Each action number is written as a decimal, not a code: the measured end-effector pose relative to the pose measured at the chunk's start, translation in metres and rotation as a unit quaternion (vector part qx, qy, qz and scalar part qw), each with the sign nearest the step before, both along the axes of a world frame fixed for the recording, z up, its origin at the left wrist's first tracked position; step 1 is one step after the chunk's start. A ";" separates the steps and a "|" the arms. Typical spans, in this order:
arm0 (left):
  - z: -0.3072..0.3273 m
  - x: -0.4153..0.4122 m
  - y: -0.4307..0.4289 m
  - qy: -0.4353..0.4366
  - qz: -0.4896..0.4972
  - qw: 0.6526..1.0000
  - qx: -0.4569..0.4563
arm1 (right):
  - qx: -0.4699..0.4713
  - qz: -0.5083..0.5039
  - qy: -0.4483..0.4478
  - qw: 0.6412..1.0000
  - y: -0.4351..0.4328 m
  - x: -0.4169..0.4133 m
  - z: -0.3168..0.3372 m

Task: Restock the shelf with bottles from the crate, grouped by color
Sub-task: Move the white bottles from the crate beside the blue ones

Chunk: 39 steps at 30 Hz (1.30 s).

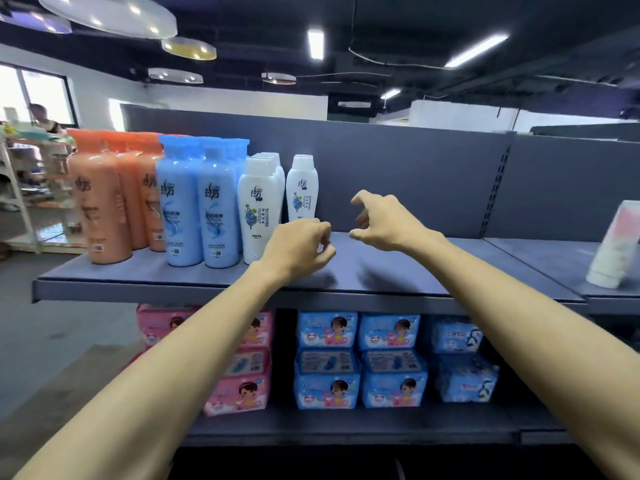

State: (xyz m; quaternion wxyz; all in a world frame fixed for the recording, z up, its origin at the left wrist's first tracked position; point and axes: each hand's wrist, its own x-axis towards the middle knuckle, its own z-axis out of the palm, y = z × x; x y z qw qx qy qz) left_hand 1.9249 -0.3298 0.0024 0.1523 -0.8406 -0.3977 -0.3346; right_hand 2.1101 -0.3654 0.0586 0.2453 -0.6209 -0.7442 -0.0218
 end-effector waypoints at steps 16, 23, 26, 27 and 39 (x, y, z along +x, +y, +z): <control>0.013 0.026 -0.050 0.078 -0.034 0.994 0.062 | 0.006 -0.014 -0.011 1.000 -0.067 0.041 0.000; -0.011 0.067 -0.072 0.011 -0.070 0.997 0.023 | 0.018 -0.036 -0.005 0.999 -0.090 0.069 -0.031; -0.033 0.077 -0.084 0.077 -0.100 0.992 0.024 | 0.043 -0.030 0.003 0.999 -0.105 0.077 -0.063; -0.043 0.079 -0.089 0.101 -0.106 0.989 0.016 | 0.057 -0.026 0.000 0.998 -0.110 0.079 -0.076; -0.232 0.068 -0.127 0.160 -0.098 0.958 -0.217 | -0.114 0.051 -0.013 0.992 -0.166 0.075 -0.293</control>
